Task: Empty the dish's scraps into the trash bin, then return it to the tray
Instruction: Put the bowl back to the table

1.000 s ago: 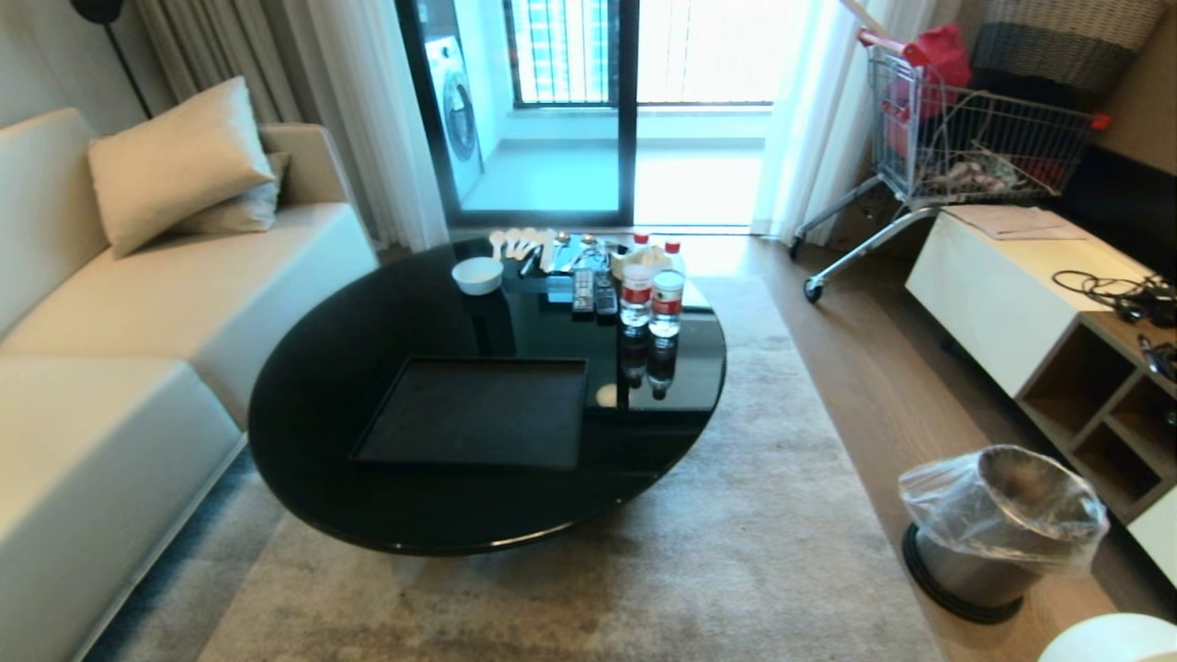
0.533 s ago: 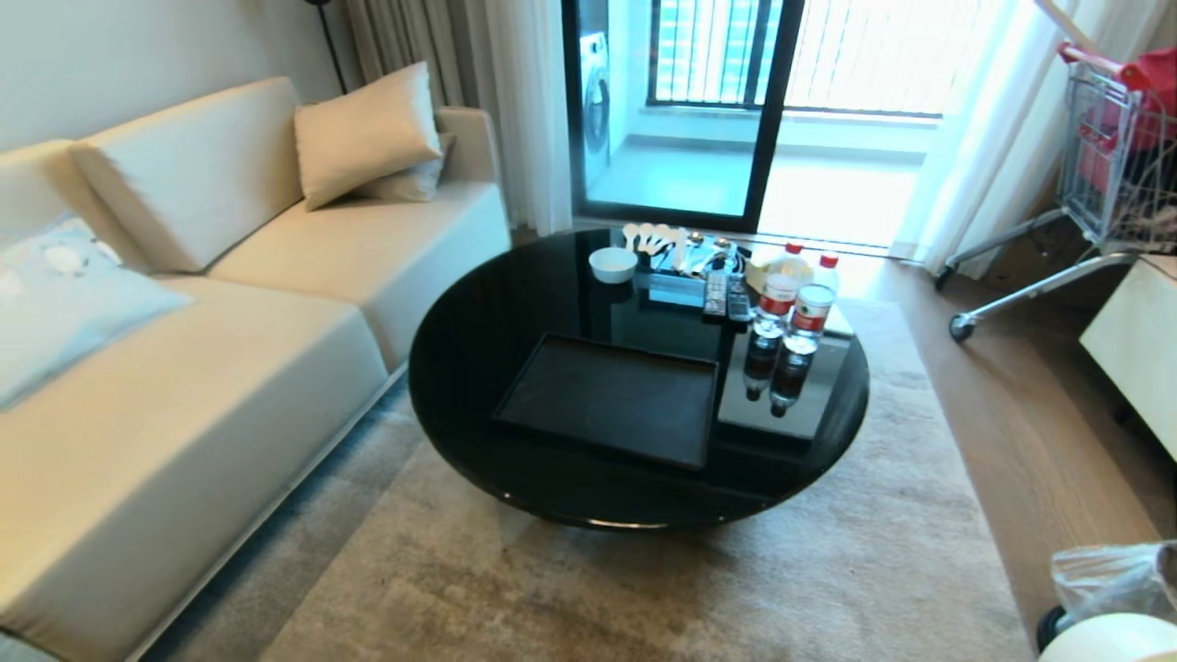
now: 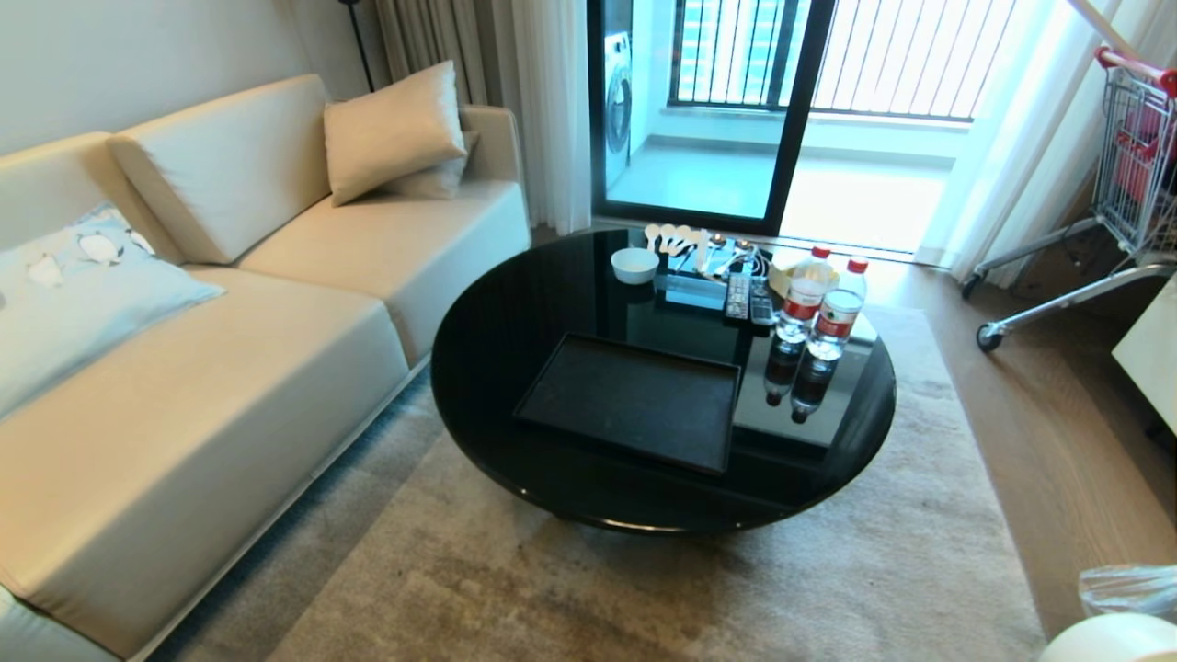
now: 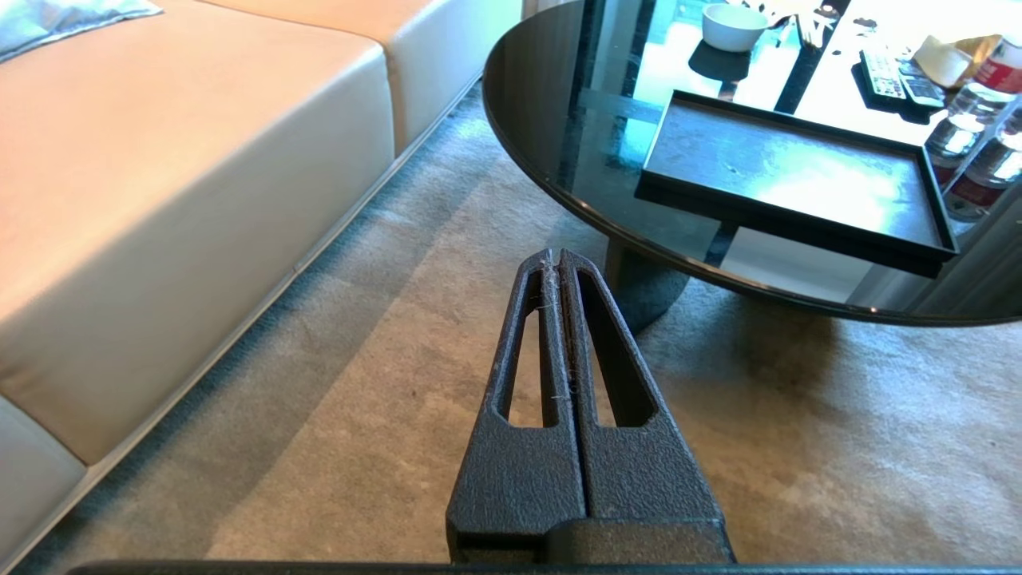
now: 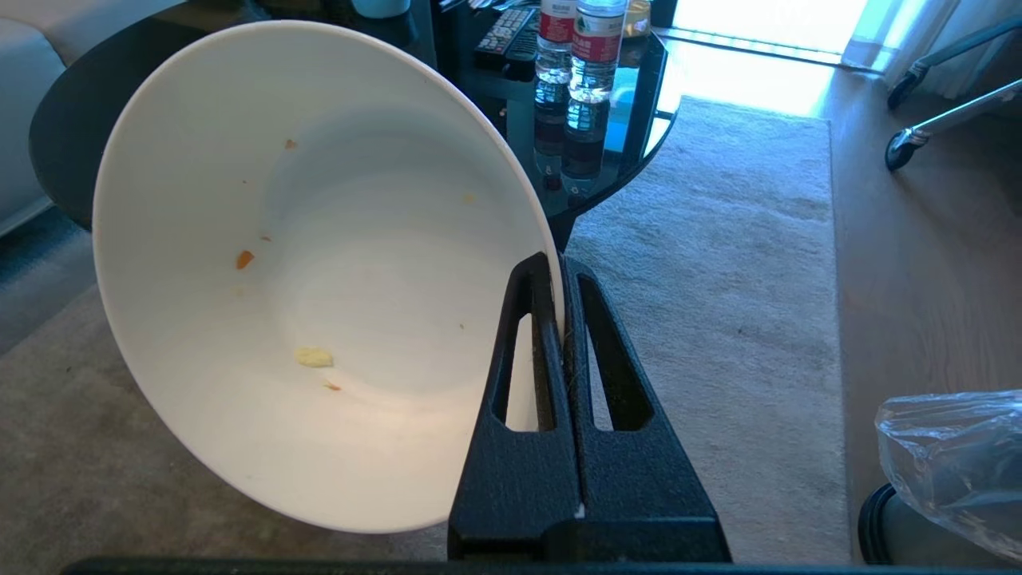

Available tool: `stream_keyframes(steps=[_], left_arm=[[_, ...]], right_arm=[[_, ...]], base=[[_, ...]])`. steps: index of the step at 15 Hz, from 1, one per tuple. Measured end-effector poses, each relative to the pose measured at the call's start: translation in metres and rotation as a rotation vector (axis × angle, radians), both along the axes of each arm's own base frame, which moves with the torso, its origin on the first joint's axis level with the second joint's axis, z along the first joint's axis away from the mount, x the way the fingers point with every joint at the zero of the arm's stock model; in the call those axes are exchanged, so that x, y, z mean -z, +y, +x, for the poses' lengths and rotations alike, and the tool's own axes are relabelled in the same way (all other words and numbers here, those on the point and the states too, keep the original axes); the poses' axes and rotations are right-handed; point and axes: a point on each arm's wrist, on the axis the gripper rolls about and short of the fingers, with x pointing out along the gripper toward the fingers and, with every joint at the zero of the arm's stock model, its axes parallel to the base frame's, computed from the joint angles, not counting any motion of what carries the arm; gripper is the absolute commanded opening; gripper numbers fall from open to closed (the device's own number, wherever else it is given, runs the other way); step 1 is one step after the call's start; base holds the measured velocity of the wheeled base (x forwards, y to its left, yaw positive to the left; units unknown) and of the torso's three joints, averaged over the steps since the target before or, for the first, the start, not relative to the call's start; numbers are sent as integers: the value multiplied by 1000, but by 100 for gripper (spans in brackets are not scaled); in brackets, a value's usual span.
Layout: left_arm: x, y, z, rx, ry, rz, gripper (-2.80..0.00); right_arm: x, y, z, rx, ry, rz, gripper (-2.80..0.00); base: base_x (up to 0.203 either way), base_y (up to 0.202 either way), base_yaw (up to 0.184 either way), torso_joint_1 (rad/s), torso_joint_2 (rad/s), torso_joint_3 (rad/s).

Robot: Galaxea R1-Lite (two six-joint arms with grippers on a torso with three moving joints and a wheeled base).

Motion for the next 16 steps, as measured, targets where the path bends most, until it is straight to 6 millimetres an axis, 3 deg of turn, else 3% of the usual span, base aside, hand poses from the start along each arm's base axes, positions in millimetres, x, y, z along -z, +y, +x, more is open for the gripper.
stream_keyframes(steps=[16], left_arm=[[0, 0, 0, 0, 0, 1, -280]], right_arm=[[0, 0, 0, -1, 0, 0, -280]], base=[[0, 0, 0, 0, 0, 0]])
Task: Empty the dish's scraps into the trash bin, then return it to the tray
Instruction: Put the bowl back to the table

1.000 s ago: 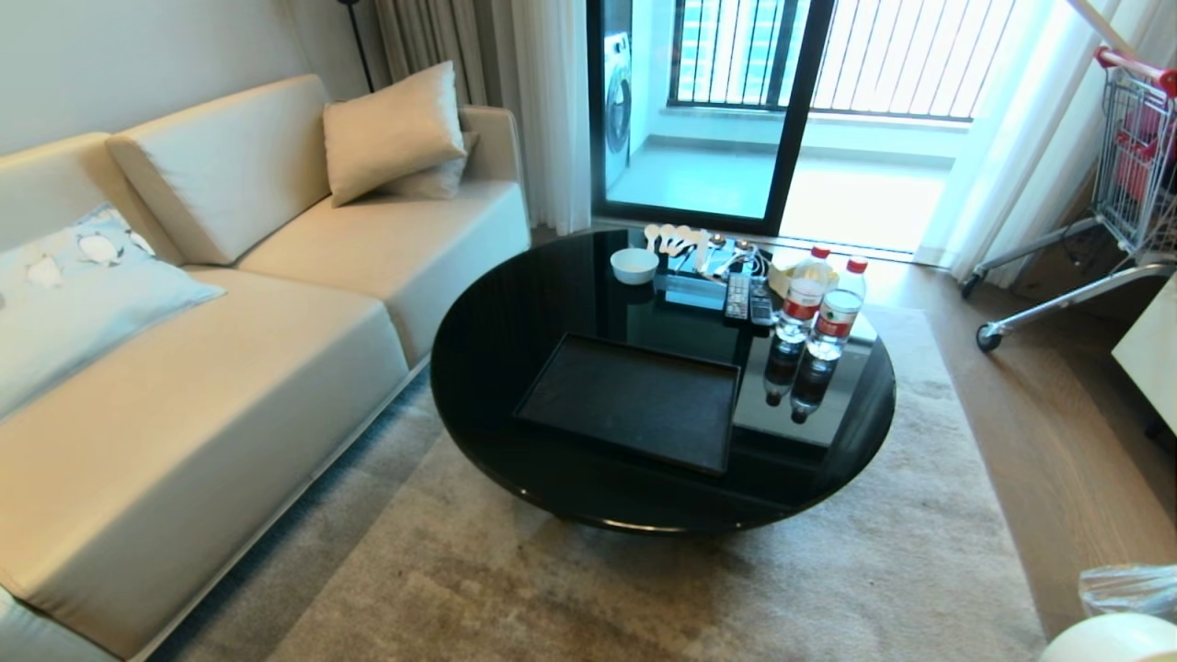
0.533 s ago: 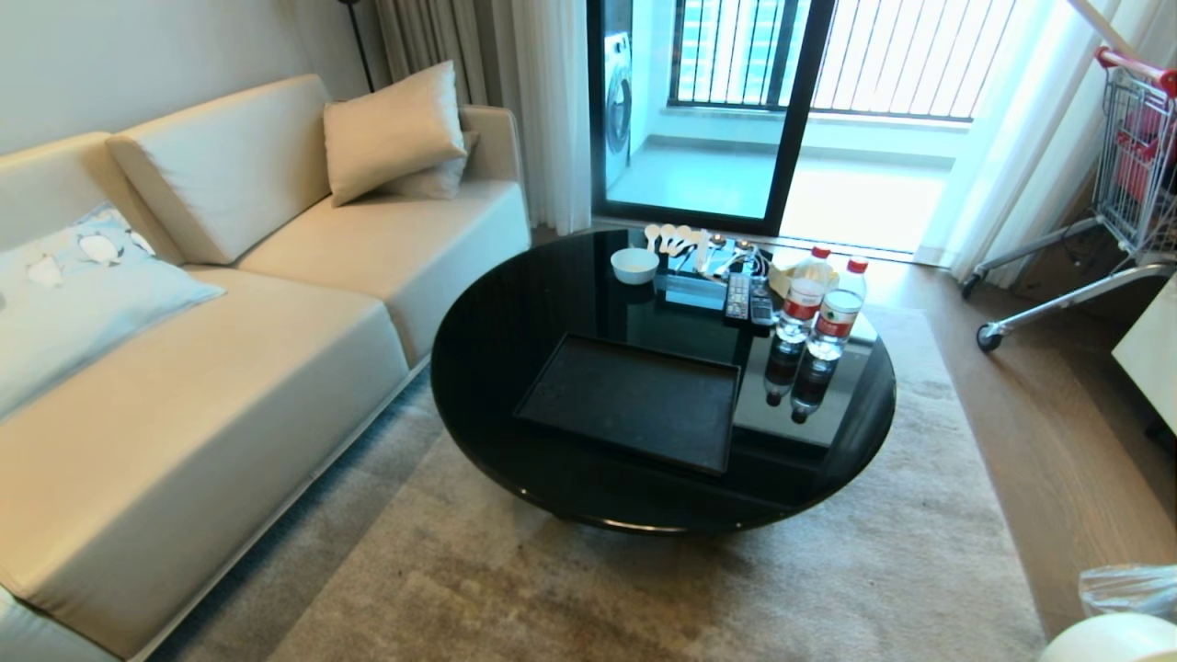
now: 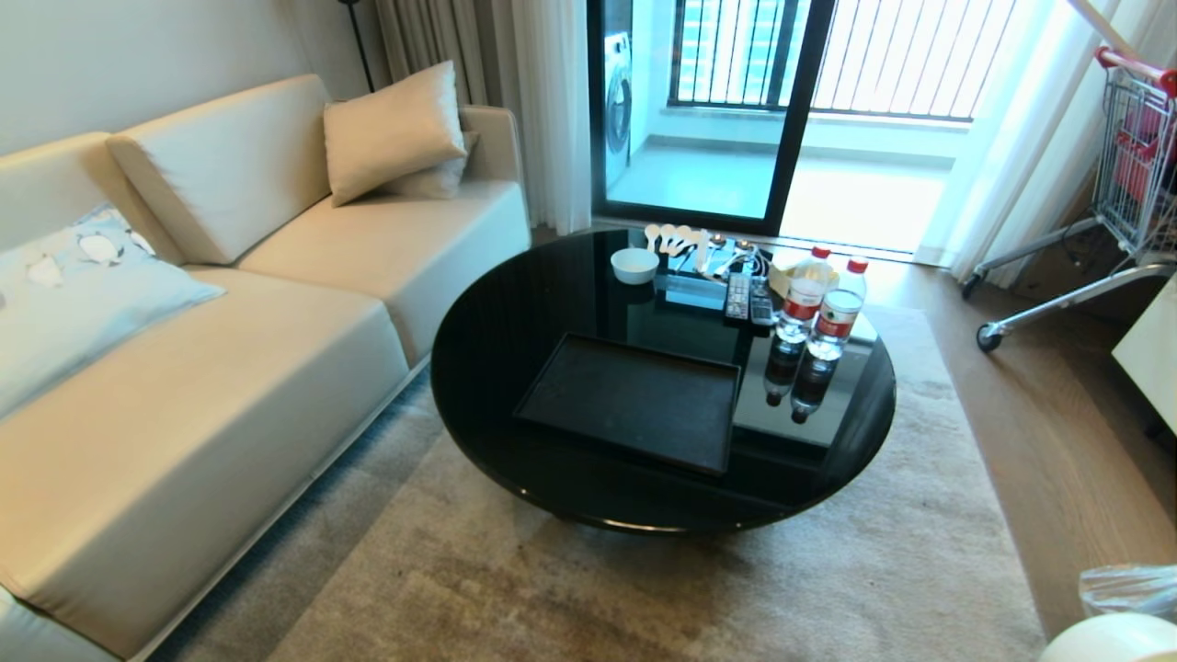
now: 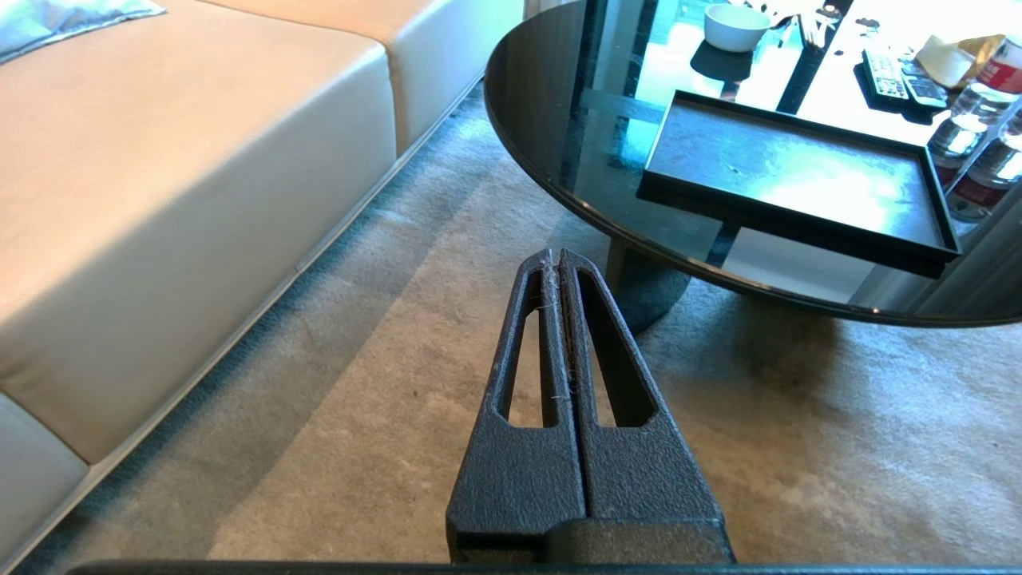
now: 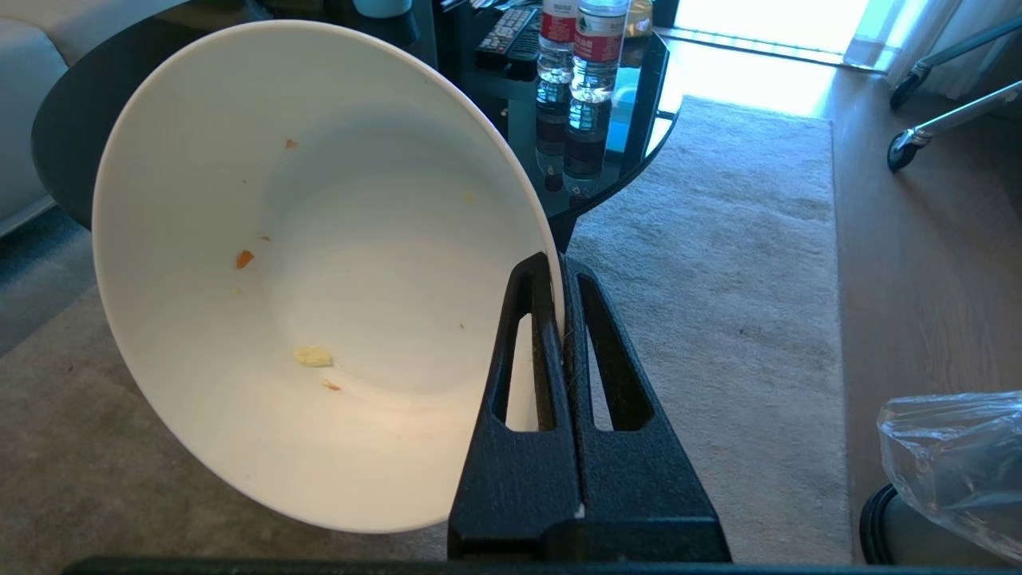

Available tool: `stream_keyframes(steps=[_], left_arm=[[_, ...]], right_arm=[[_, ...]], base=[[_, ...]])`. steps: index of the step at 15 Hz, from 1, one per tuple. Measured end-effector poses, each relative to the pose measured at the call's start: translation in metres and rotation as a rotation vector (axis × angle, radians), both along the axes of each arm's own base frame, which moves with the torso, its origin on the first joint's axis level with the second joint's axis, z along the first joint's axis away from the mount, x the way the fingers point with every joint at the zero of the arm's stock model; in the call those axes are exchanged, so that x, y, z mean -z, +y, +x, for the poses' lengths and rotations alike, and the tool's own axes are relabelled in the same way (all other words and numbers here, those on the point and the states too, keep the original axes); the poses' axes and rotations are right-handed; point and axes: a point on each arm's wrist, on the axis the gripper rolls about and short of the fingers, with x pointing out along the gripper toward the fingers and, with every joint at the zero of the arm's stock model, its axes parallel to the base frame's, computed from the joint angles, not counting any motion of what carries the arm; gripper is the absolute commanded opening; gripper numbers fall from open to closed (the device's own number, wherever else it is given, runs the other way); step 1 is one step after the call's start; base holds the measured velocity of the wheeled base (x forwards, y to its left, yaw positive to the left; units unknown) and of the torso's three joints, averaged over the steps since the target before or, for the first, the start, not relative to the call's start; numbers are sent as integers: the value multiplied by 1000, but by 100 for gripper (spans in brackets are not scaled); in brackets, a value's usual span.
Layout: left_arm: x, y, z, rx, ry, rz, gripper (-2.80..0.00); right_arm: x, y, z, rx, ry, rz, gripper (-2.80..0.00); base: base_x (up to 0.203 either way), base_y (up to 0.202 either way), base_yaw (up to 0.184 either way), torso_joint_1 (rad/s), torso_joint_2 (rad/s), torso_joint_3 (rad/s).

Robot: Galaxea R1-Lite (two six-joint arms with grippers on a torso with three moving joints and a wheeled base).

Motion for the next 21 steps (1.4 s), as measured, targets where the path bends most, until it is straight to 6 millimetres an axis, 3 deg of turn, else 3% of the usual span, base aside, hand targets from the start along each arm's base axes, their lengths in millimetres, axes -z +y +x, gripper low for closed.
stream_keyframes(steps=[6, 21], left_arm=[[0, 0, 0, 0, 0, 0, -280], [0, 0, 0, 0, 0, 0, -280]], right_arm=[[0, 0, 0, 0, 0, 0, -280], [0, 0, 0, 0, 0, 0, -280]], base=[[9, 0, 0, 0, 0, 1], [180, 0, 0, 5, 2, 4]])
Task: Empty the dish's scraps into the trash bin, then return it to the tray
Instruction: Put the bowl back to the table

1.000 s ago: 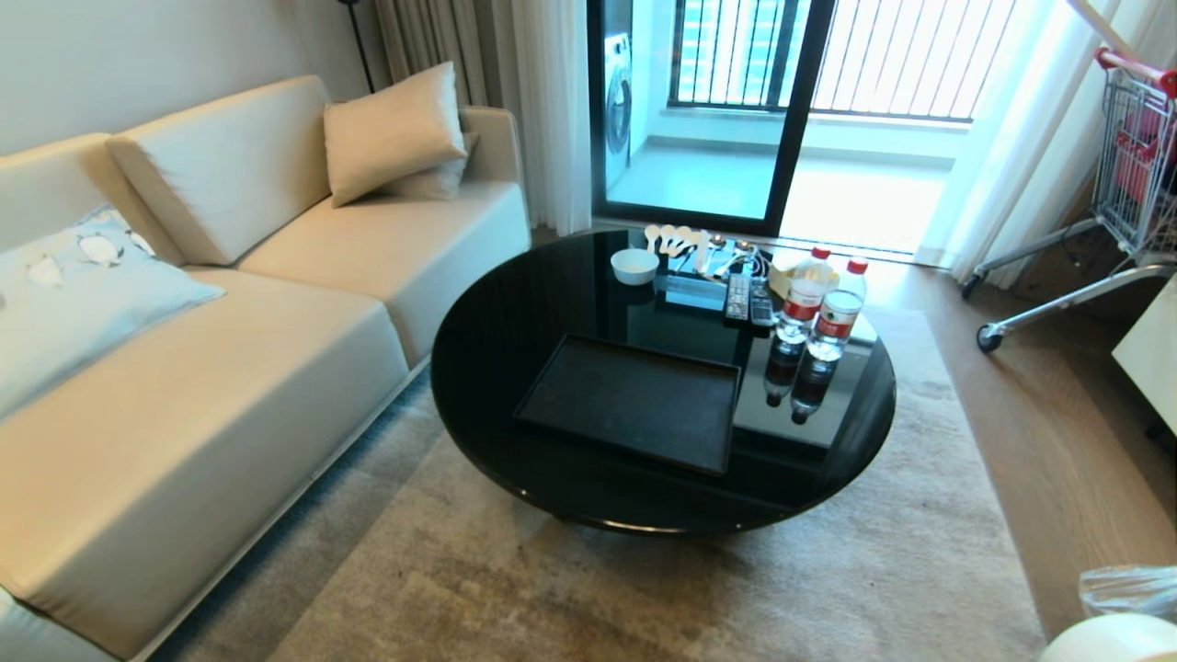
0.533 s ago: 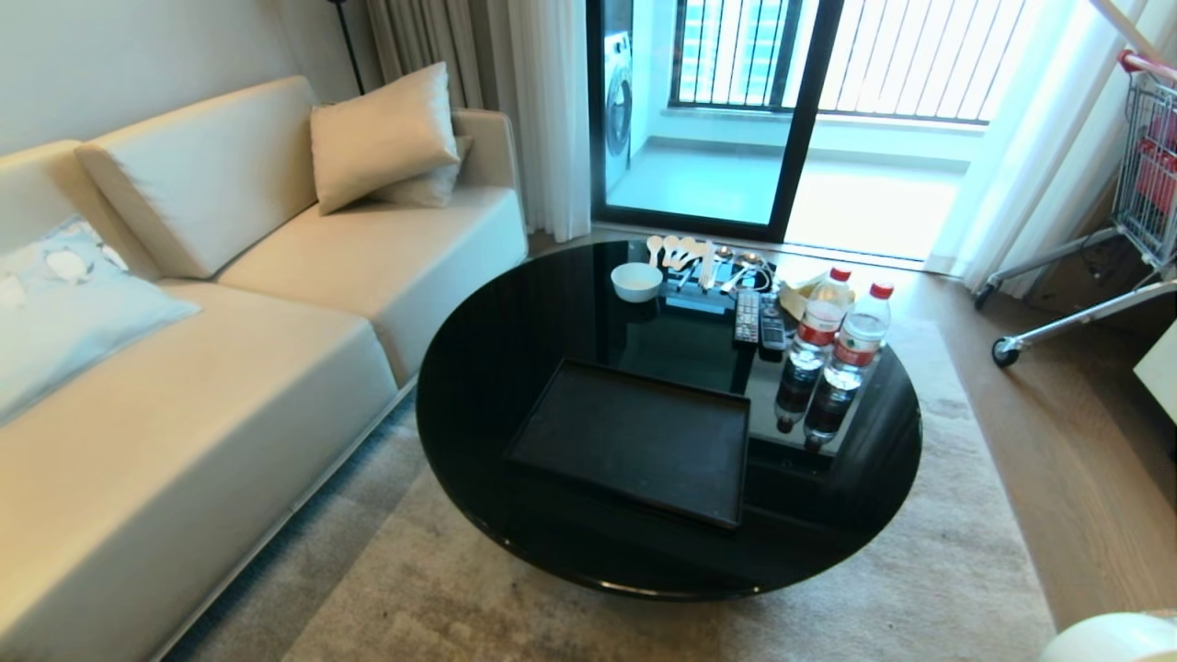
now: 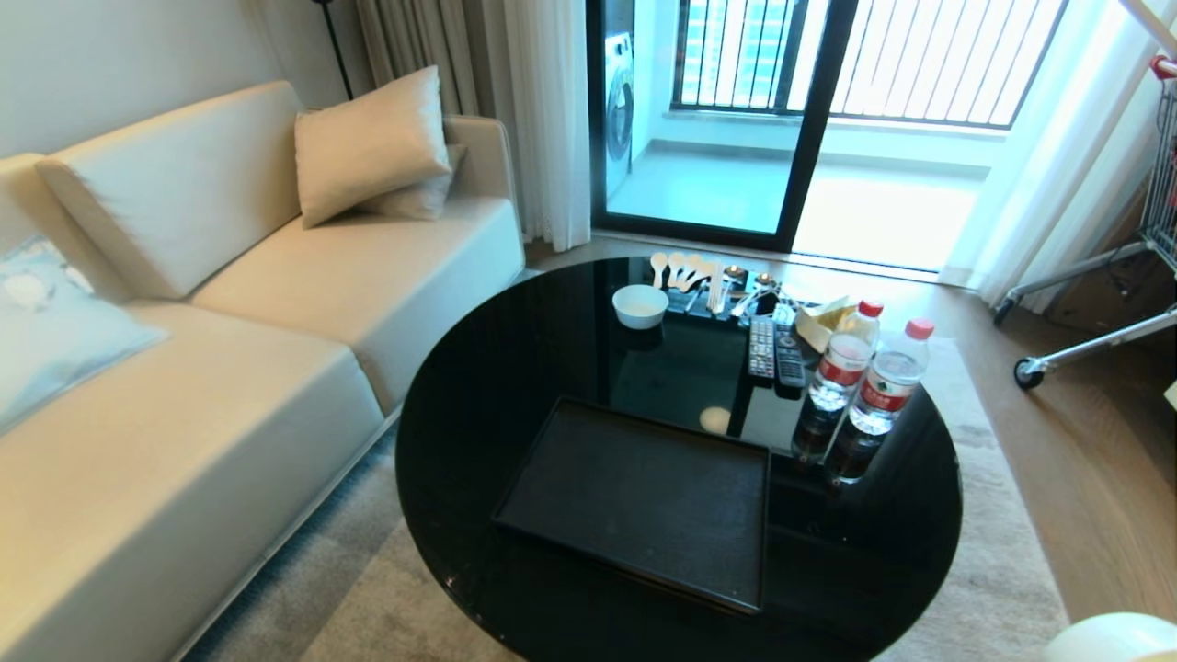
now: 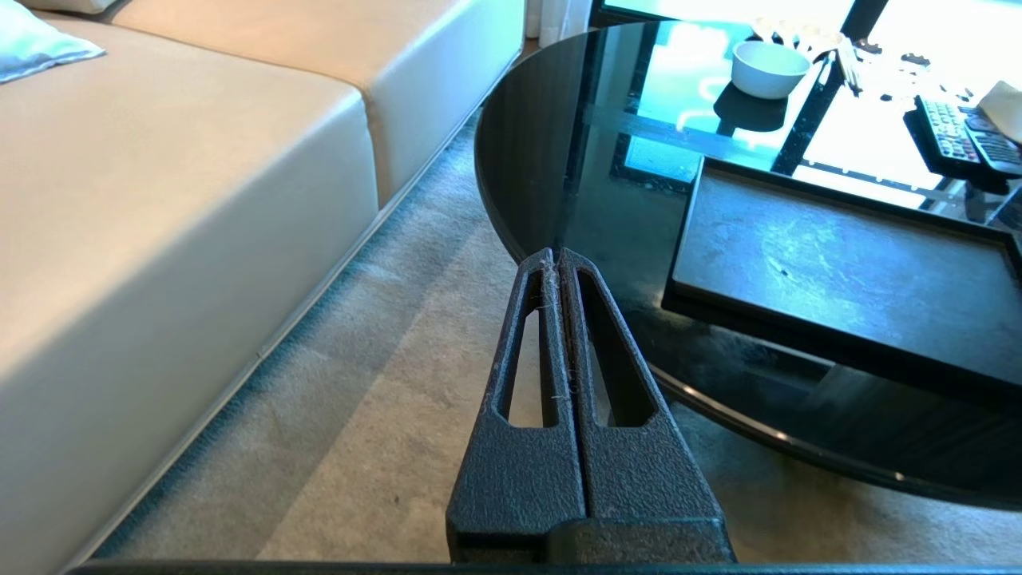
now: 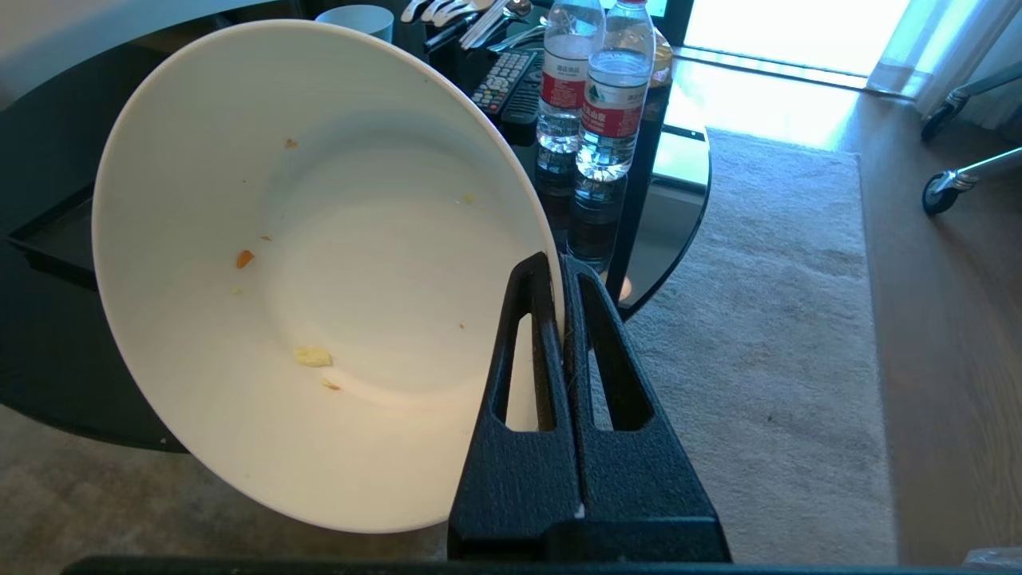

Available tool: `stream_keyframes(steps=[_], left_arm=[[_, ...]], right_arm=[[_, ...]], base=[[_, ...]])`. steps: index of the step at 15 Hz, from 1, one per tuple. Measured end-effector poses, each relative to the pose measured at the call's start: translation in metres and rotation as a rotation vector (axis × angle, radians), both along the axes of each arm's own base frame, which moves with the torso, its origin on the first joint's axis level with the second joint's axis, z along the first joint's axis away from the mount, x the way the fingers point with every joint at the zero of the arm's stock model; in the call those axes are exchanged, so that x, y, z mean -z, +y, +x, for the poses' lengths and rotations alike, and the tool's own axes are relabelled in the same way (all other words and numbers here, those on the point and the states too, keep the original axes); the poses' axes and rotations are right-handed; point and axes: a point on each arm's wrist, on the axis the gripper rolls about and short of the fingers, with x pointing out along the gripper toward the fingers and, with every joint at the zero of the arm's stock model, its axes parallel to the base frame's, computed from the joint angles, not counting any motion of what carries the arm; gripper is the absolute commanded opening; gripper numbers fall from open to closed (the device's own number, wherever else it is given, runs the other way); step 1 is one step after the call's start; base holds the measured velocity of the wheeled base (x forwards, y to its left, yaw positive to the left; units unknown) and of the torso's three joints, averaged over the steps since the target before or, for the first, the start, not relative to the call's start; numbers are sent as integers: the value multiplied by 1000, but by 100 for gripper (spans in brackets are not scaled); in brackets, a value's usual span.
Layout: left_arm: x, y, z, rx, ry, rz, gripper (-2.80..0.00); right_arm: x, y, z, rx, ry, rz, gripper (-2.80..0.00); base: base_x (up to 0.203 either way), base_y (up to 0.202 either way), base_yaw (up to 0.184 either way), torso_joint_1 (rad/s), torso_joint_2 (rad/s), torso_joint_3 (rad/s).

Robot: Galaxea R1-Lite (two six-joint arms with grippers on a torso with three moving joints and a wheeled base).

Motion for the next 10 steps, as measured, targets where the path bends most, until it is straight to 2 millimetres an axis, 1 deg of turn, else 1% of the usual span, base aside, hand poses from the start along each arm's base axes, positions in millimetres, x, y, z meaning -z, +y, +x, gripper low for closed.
stream_keyframes(steps=[10], left_arm=[[0, 0, 0, 0, 0, 0, -280]], right_arm=[[0, 0, 0, 0, 1, -5, -280]], base=[[0, 0, 0, 0, 0, 0]])
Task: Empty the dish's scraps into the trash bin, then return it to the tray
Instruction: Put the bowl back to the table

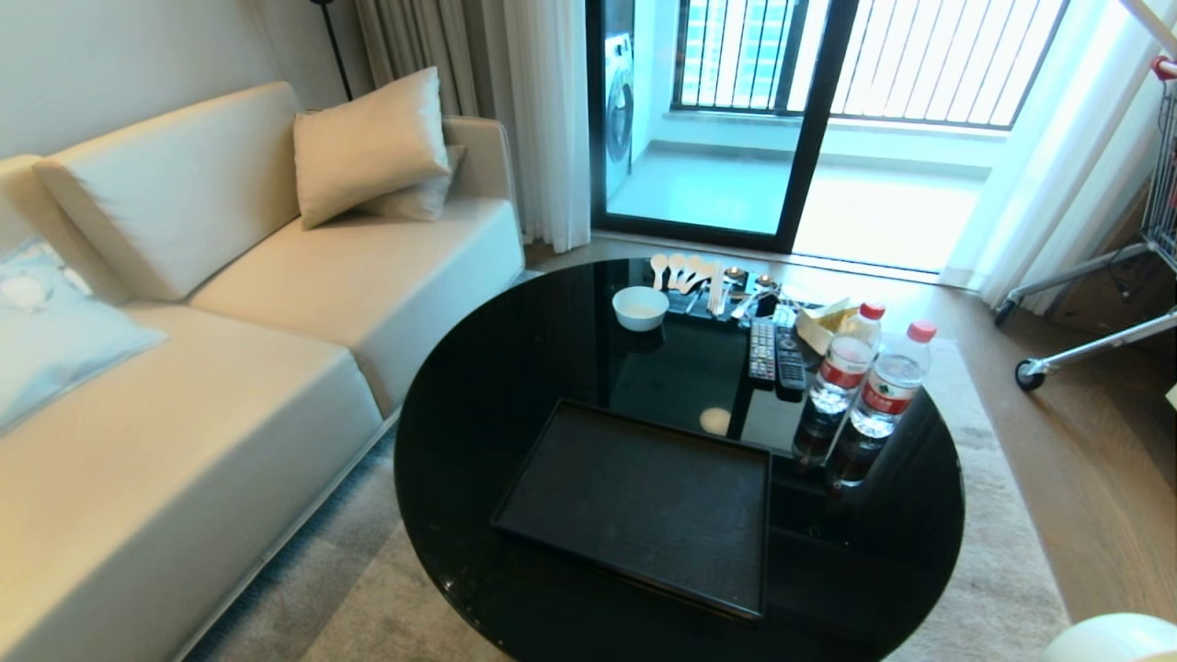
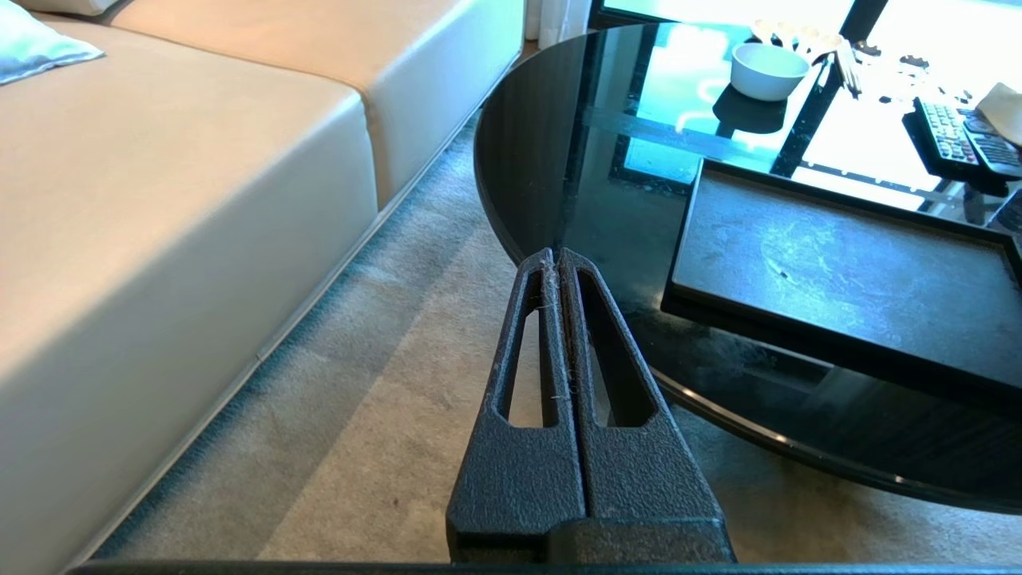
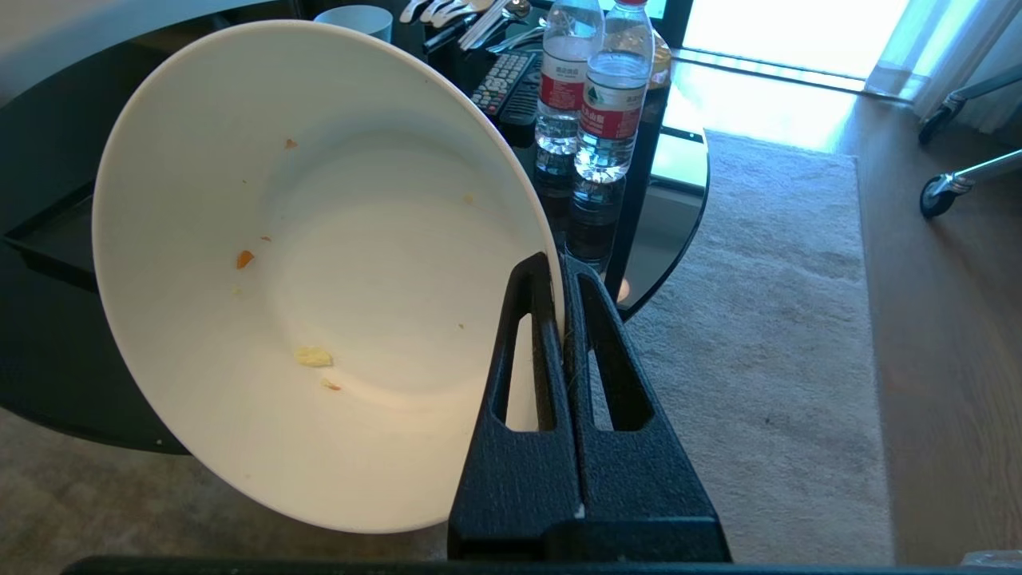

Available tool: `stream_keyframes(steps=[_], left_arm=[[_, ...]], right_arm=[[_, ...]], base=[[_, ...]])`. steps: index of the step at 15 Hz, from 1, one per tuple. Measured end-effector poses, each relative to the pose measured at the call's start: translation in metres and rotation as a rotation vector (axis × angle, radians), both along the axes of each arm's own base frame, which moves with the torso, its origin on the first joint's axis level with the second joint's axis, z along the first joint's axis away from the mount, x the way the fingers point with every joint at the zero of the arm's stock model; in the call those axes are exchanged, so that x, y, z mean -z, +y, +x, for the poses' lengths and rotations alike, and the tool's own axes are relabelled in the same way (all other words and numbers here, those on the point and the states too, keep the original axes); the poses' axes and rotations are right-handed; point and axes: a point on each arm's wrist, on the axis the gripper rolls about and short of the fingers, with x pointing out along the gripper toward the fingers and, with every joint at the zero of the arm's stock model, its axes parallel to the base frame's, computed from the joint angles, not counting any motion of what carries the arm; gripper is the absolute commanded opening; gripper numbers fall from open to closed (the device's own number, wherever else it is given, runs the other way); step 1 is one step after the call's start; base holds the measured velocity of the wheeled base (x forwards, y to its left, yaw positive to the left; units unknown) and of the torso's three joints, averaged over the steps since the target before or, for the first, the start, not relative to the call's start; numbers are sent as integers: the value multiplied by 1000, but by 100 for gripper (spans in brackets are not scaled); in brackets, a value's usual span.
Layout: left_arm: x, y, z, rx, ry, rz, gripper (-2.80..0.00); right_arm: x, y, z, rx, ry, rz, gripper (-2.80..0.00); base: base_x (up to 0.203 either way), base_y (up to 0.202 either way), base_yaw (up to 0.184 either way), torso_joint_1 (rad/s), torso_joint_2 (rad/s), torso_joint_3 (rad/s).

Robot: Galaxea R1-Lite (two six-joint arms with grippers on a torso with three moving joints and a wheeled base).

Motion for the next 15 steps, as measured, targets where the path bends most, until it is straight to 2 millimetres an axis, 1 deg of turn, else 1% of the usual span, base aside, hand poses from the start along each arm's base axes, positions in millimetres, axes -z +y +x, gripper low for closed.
stream_keyframes(steps=[5, 9, 12, 15], left_arm=[[0, 0, 0, 0, 0, 0, -280], [0, 0, 0, 0, 0, 0, -280], [0, 0, 0, 0, 0, 0, -280], [0, 0, 0, 0, 0, 0, -280]], right_arm=[[0, 0, 0, -2, 1, -14, -280], [-4, 1, -1, -36, -27, -87, -280], [-27, 2, -10, -100, -57, -96, -280], [-48, 2, -9, -113, 7, -99, -280]], base=[[0, 0, 0, 0, 0, 0], [0, 0, 0, 0, 0, 0], [0, 0, 0, 0, 0, 0], [0, 0, 0, 0, 0, 0]])
